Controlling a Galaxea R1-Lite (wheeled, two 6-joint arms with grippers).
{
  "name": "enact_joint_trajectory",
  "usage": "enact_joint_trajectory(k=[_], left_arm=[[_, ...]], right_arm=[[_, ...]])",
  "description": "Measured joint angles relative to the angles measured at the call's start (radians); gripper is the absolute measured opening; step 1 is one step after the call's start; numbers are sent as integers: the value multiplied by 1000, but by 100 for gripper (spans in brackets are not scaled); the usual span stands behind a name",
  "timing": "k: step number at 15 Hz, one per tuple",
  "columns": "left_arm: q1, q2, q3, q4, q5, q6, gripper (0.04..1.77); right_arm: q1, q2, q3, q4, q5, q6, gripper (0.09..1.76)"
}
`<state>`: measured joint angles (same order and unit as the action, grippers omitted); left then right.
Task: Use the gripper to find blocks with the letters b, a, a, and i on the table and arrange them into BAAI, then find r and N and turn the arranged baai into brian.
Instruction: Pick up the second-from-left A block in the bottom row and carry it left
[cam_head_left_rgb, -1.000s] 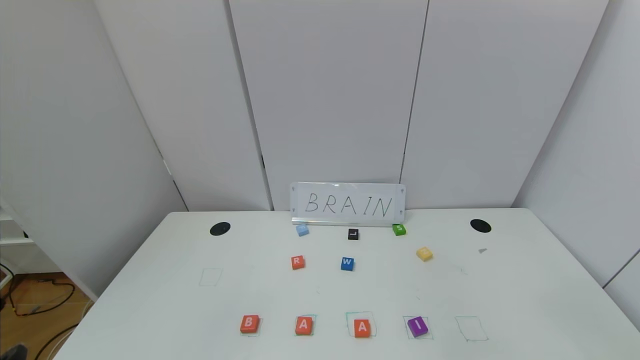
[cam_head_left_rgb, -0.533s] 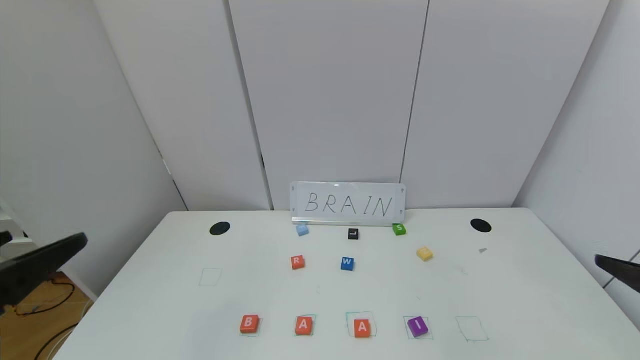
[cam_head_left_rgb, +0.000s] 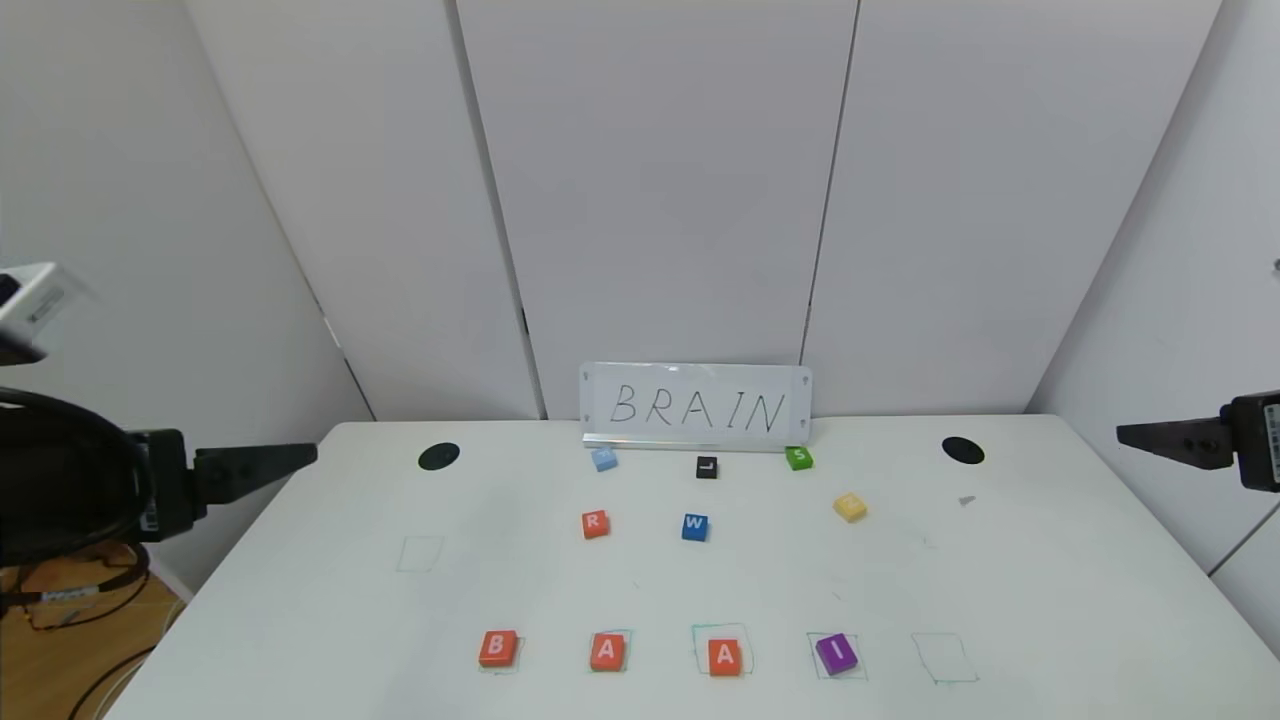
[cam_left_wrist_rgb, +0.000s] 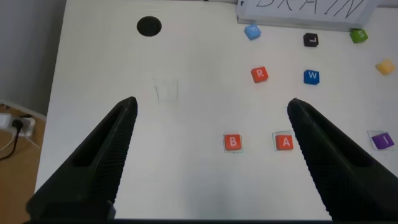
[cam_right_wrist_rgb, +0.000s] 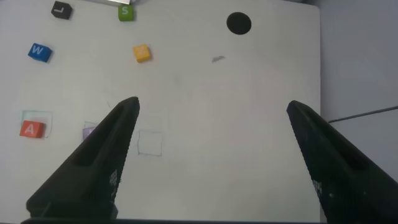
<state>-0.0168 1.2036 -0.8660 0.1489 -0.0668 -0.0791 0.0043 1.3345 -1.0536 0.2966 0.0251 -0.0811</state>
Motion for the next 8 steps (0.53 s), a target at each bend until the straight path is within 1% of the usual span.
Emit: enact_joint_trajectory(k=[2, 4, 6, 8], left_arm=[[-20, 42, -39, 71, 3, -5, 172], [-51, 73, -101, 188, 7, -28, 172], [-103, 105, -203, 336, 23, -105, 172], [-147, 150, -325, 483, 31, -152, 172]], right_arm=[[-1, 30, -65, 43, -4, 13, 171], [-3, 49, -84, 43, -1, 15, 171], [-2, 61, -87, 43, 4, 17, 171], [6, 66, -88, 44, 6, 18, 171]])
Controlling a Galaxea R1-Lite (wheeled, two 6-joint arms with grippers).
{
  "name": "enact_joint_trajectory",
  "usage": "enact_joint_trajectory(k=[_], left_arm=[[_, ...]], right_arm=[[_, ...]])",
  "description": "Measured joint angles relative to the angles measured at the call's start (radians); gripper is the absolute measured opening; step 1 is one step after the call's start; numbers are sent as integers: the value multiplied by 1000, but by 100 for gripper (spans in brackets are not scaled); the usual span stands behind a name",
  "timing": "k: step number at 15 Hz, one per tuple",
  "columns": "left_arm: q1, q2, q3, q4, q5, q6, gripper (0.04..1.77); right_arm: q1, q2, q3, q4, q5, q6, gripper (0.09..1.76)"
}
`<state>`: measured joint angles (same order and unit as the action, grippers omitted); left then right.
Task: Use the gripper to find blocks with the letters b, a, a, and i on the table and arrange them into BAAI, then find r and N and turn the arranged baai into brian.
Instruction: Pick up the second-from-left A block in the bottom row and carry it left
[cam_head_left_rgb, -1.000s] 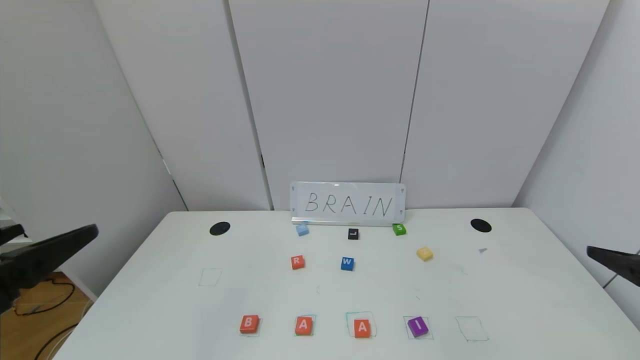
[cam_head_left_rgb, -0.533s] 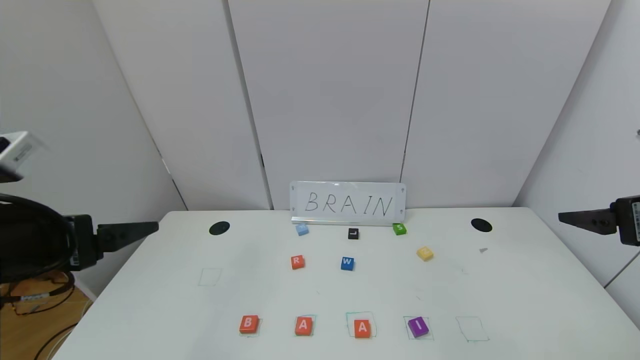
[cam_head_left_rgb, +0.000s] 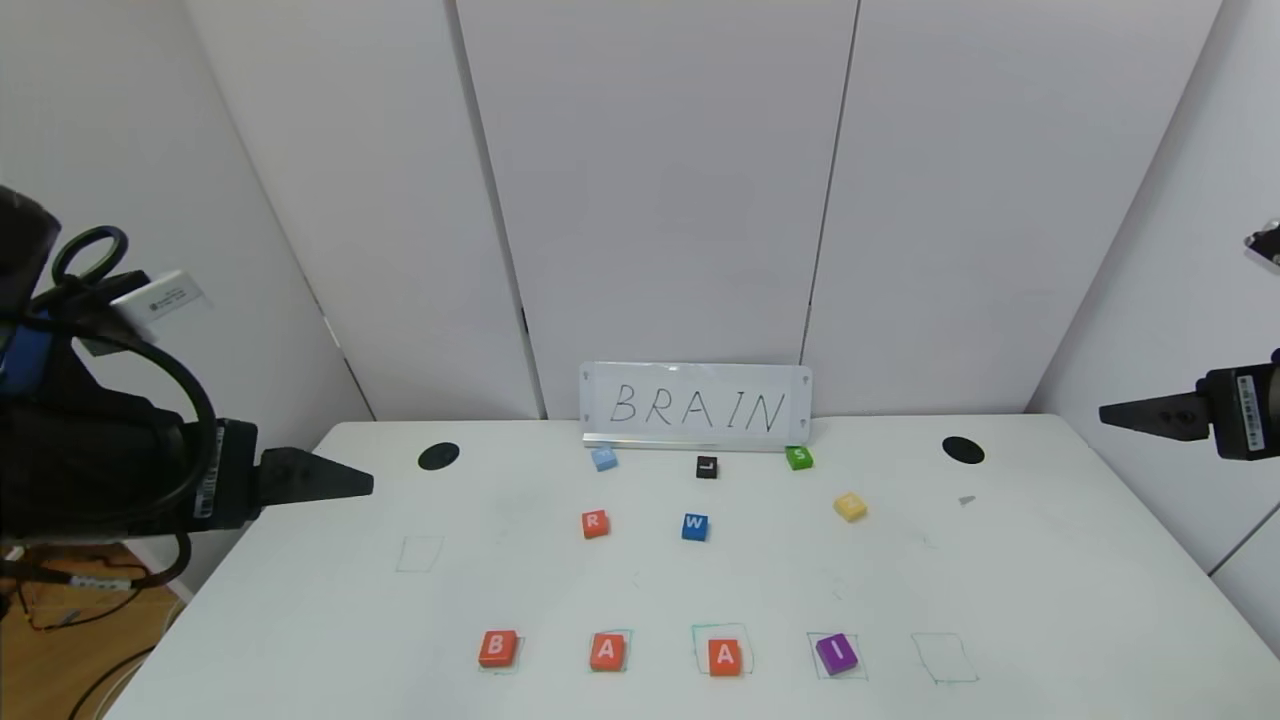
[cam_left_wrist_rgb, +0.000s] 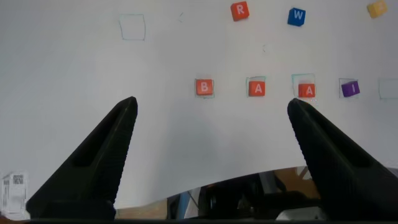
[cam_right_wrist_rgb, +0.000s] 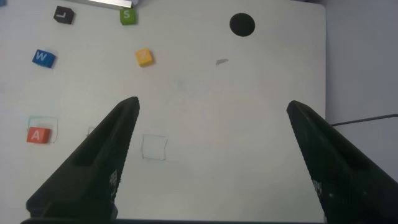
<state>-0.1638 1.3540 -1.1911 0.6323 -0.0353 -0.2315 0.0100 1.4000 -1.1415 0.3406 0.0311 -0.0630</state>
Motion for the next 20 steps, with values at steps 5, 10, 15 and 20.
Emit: enact_joint_trajectory(k=[5, 10, 15, 20], left_arm=[[-80, 191, -262, 256, 21, -143, 172], [-250, 376, -346, 296, 109, -344, 172], [-339, 522, -354, 256, 114, -451, 172], [-376, 633, -304, 147, 129, -485, 172]], right_arm=[[16, -18, 8, 19, -1, 0, 171], [26, -42, 20, 22, 0, -3, 171], [33, -53, 24, 18, -1, -5, 171], [36, -52, 29, 15, -4, -7, 171]])
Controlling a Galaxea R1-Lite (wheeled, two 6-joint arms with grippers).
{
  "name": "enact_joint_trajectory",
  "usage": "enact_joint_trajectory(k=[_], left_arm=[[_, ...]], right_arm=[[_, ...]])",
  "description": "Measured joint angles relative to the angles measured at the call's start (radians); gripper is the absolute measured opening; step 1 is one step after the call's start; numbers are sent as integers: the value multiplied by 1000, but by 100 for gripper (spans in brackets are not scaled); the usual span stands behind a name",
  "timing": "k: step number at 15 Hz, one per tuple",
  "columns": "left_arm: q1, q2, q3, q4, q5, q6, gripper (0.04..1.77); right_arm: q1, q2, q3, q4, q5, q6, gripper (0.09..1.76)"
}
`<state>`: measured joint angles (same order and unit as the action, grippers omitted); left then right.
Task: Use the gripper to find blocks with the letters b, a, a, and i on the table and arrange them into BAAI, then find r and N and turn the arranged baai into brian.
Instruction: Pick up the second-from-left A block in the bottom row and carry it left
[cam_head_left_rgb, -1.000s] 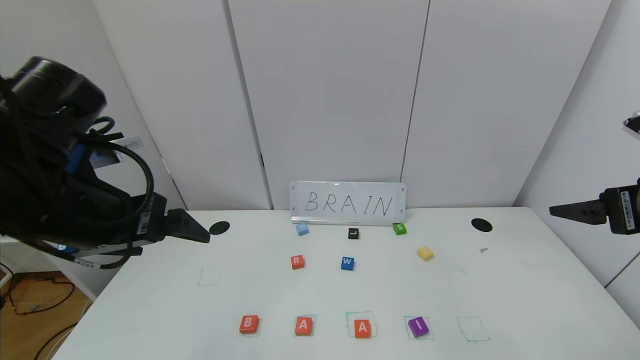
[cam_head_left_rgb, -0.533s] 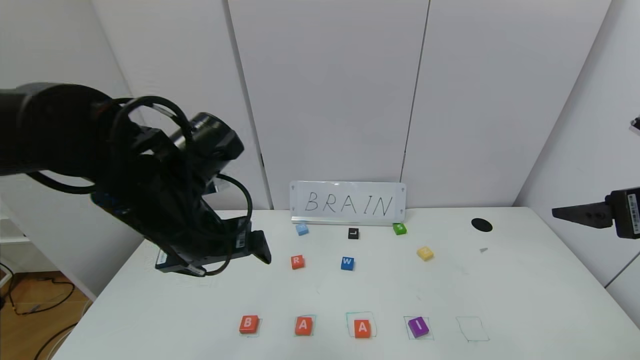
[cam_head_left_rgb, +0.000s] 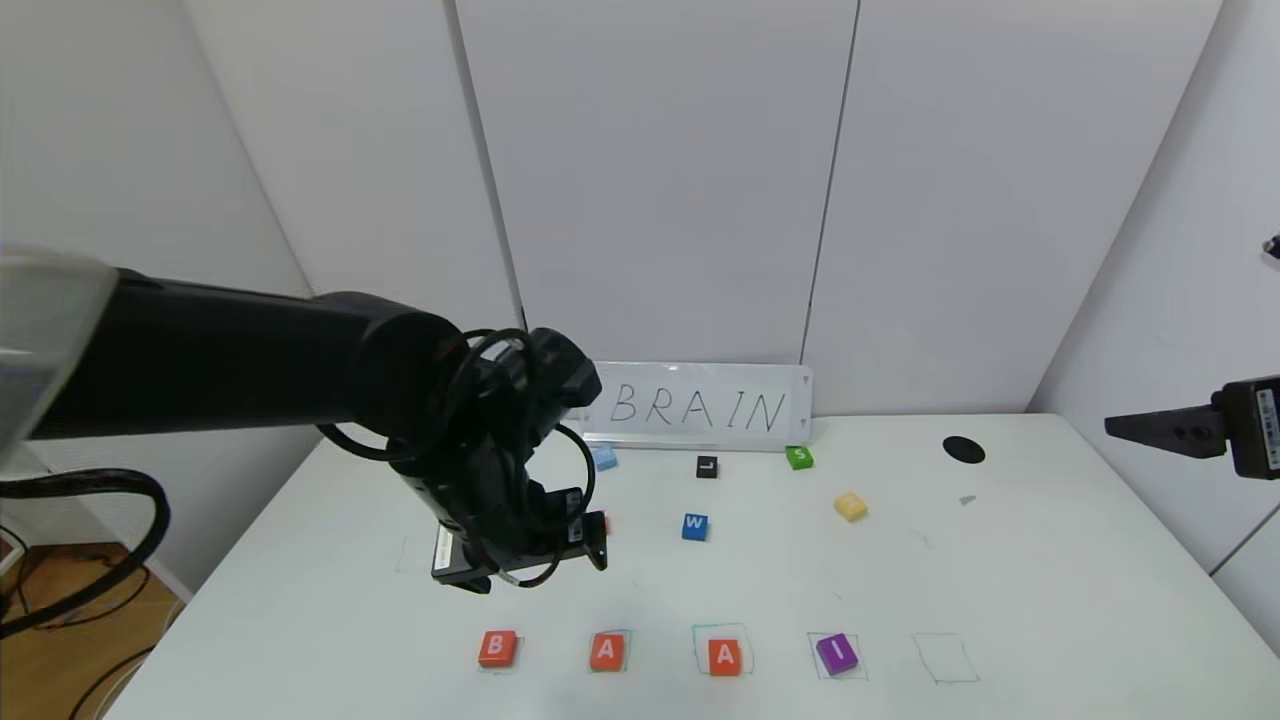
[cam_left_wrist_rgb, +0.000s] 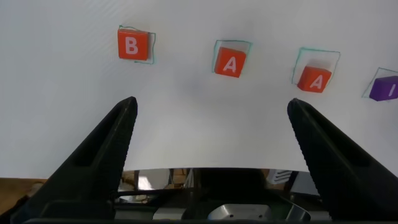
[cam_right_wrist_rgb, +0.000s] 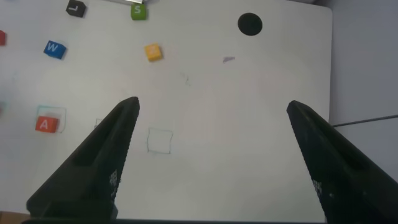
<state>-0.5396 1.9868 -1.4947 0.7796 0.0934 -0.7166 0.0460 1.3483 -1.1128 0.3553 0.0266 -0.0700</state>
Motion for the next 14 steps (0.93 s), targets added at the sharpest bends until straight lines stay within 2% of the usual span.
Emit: enact_joint_trajectory(k=[2, 6, 11, 14], left_arm=[[-17, 34, 26, -67, 3, -6, 172], [-41, 99, 50, -81, 19, -6, 172], [-72, 166, 91, -176, 14, 11, 172], [-89, 207, 96, -190, 24, 18, 172]], right_arm=[[1, 1, 1, -1, 0, 0, 171], [14, 2, 5, -1, -4, 1, 171], [17, 2, 7, -3, -4, 0, 171], [17, 2, 7, -3, -3, 0, 171]])
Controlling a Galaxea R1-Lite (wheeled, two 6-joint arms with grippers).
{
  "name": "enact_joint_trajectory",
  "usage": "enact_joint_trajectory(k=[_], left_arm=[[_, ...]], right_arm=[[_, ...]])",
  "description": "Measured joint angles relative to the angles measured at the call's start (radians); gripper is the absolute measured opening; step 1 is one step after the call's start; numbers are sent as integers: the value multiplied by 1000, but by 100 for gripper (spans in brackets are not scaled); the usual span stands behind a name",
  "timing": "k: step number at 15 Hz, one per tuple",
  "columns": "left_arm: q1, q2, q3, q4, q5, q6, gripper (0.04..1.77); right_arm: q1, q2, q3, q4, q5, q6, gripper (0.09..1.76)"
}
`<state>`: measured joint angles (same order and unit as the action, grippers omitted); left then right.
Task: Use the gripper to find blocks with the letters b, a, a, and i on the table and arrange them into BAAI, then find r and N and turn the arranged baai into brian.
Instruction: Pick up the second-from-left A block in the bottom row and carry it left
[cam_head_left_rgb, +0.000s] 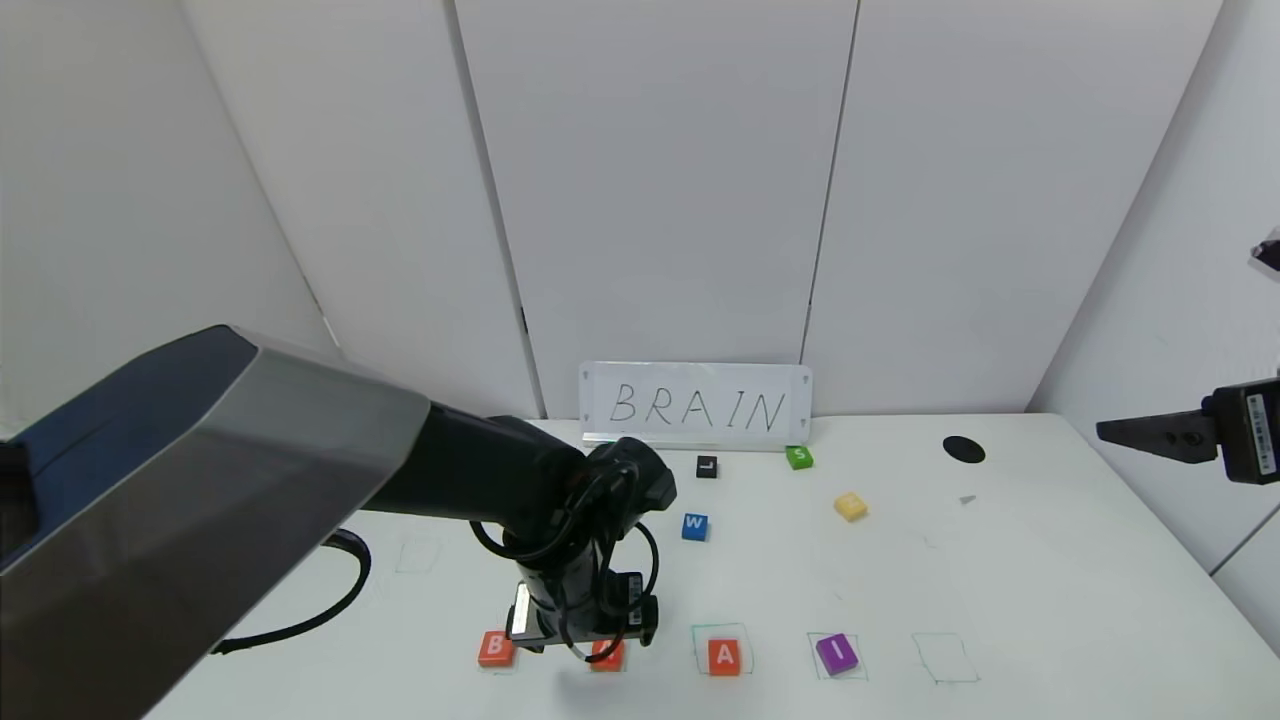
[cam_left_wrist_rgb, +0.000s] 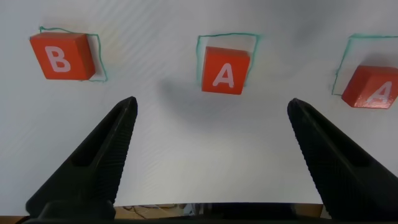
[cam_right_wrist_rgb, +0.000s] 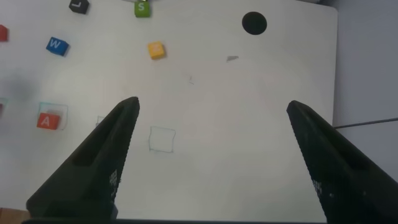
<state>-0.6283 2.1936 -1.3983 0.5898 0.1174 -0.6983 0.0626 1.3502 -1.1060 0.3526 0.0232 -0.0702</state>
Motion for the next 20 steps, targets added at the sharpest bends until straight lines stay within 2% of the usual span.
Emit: enact_joint_trajectory(k=[5, 17, 18, 20], left_arm=[[-3, 32, 12, -53, -2, 58, 172], [-3, 78, 13, -98, 0, 86, 172], [-3, 79, 12, -99, 1, 86, 161], [-3, 81, 12, -99, 2, 86, 126]], right_arm=[[0, -2, 1, -1, 2, 0, 171], [7, 2, 6, -3, 5, -1, 171], [8, 3, 6, -3, 6, -1, 171], [9, 3, 6, -3, 5, -1, 171]])
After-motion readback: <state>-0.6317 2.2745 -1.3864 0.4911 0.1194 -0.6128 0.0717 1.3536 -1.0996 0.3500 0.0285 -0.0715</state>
